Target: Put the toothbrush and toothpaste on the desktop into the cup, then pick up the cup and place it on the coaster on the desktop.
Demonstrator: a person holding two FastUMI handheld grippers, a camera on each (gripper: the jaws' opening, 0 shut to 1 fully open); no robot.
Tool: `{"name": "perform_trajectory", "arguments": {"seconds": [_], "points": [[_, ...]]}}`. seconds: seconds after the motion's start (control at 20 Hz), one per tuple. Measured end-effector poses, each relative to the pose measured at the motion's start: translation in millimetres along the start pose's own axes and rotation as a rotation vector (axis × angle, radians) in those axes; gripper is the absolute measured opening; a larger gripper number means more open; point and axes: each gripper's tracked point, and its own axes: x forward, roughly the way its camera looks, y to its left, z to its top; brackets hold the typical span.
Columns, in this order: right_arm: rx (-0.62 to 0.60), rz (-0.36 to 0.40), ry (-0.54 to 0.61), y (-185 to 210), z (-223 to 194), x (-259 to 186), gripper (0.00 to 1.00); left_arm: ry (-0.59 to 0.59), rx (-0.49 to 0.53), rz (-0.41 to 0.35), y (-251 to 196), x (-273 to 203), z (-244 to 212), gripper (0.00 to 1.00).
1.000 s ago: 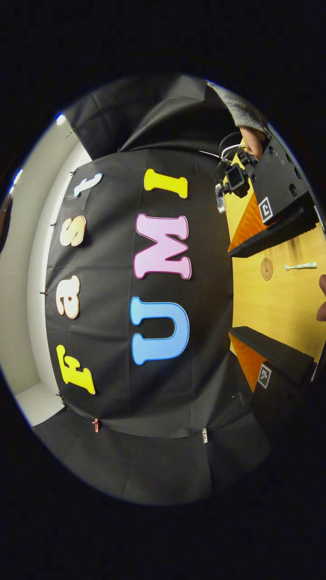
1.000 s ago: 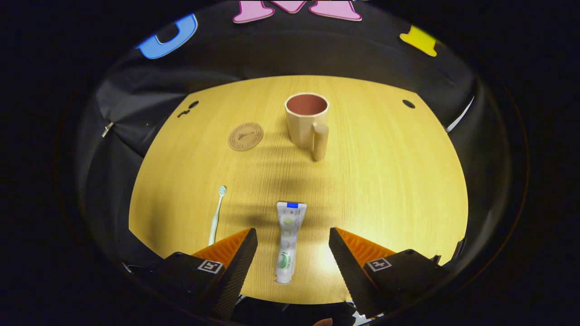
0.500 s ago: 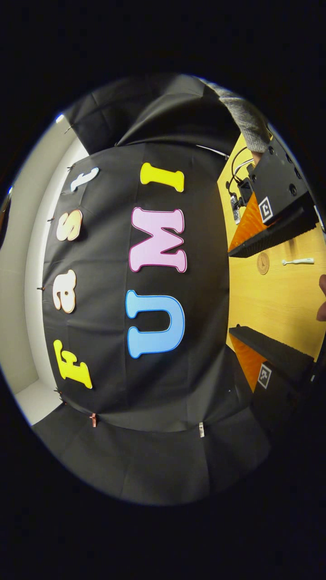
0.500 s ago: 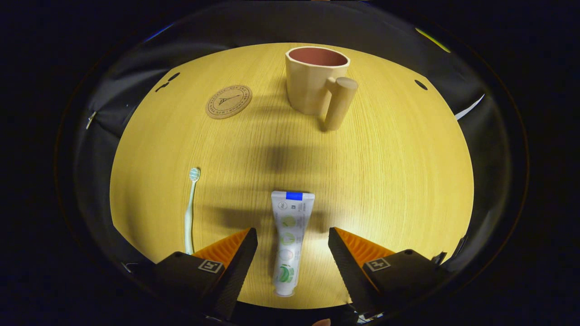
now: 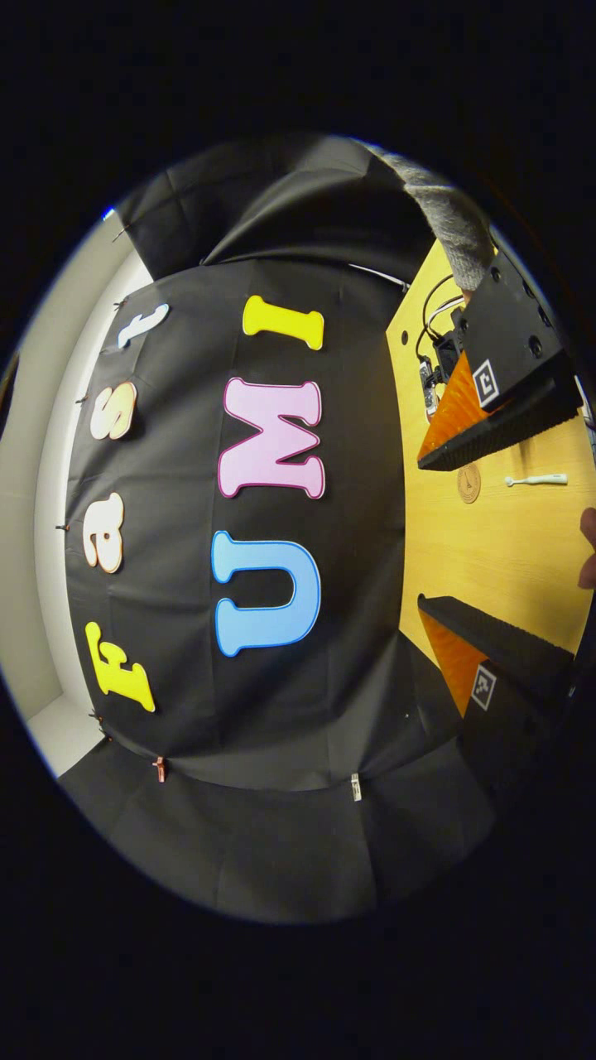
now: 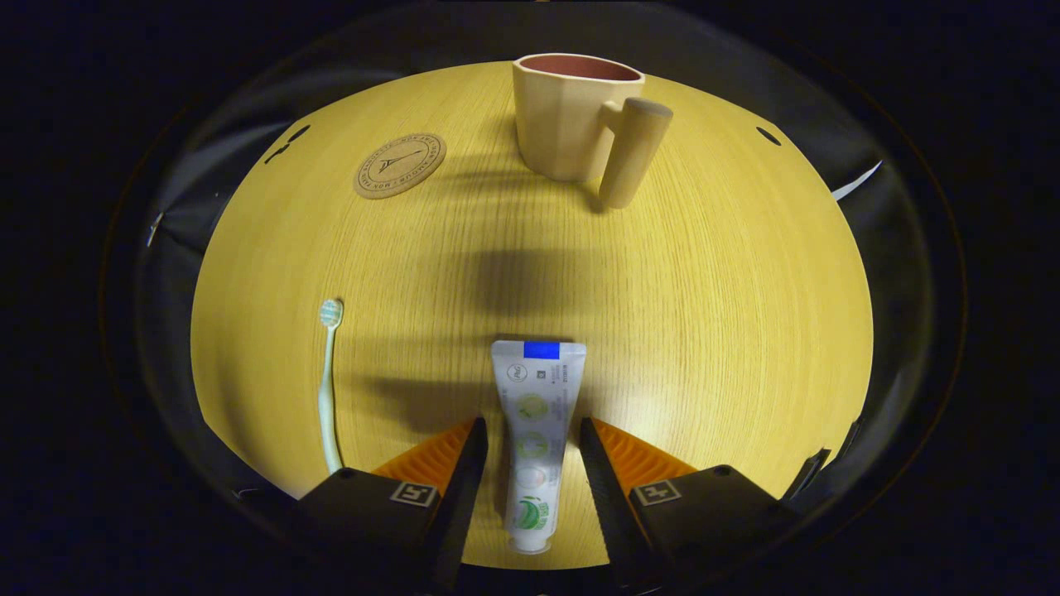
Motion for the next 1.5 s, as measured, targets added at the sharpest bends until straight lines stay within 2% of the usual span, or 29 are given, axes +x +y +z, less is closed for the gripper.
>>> {"name": "perform_trajectory", "arguments": {"seconds": [0.05, 0.1, 0.15, 0.2, 0.25, 0.35, 0.4, 0.45, 0.5, 0.7, 0.8, 0.95, 1.05, 1.15, 1.3, 1.5], "points": [[0.005, -0.001, 0.0, 0, 0, 1, 0.58, 0.017, 0.002, -0.007, -4, 2, -7, 0.97], [0.017, 0.0, -0.003, -1, 1, 2, 0.52, 0.037, 0.003, -0.013, -8, 6, -13, 0.97], [0.009, 0.003, -0.01, 0, 0, 1, 0.42, 0.056, 0.003, -0.017, -10, 10, -20, 0.97], [-0.001, 0.011, -0.017, 0, -1, 2, 0.42, 0.077, 0.003, -0.022, -13, 14, -26, 0.97], [0.0, 0.02, -0.035, -2, 1, 1, 0.36, 0.095, 0.001, -0.023, -15, 19, -33, 0.97], [0.027, 0.053, -0.061, -1, 2, 1, 0.3, 0.132, -0.007, -0.031, -22, 29, -46, 0.97], [0.04, 0.08, -0.072, 0, 1, 0, 0.24, 0.155, -0.011, -0.031, -25, 34, -53, 0.97], [0.049, 0.102, -0.091, 0, 4, -4, 0.24, 0.173, -0.017, -0.03, -27, 40, -61, 0.97], [0.056, 0.133, -0.113, 0, 3, -5, 0.2, 0.2, -0.022, -0.032, -30, 46, -69, 0.96], [0.097, 0.262, -0.268, -6, 12, -25, 0.2, 0.318, 0.008, -0.046, -41, 66, -112, 0.97], [0.067, 0.325, -0.378, -8, 20, -38, 0.2, 0.366, 0.027, -0.052, -44, 77, -129, 0.97], [-0.001, 0.443, -0.547, -11, 31, -81, 0.2, 0.453, 0.032, -0.085, -56, 90, -161, 0.97], [-0.016, 0.504, -0.614, -20, 38, -108, 0.2, 0.528, 0.024, -0.109, -62, 98, -185, 0.97], [-0.015, 0.527, -0.662, -32, 44, -137, 0.2, 0.61, 0.002, -0.134, -72, 104, -210, 0.97], [0.012, 0.575, -0.719, -54, 57, -184, 0.2, 0.705, 0.023, -0.123, -70, 117, -246, 0.95], [0.013, 0.561, -0.786, -86, 77, -212, 0.2, 0.852, 0.094, -0.119, -68, 122, -289, 0.95]]}}
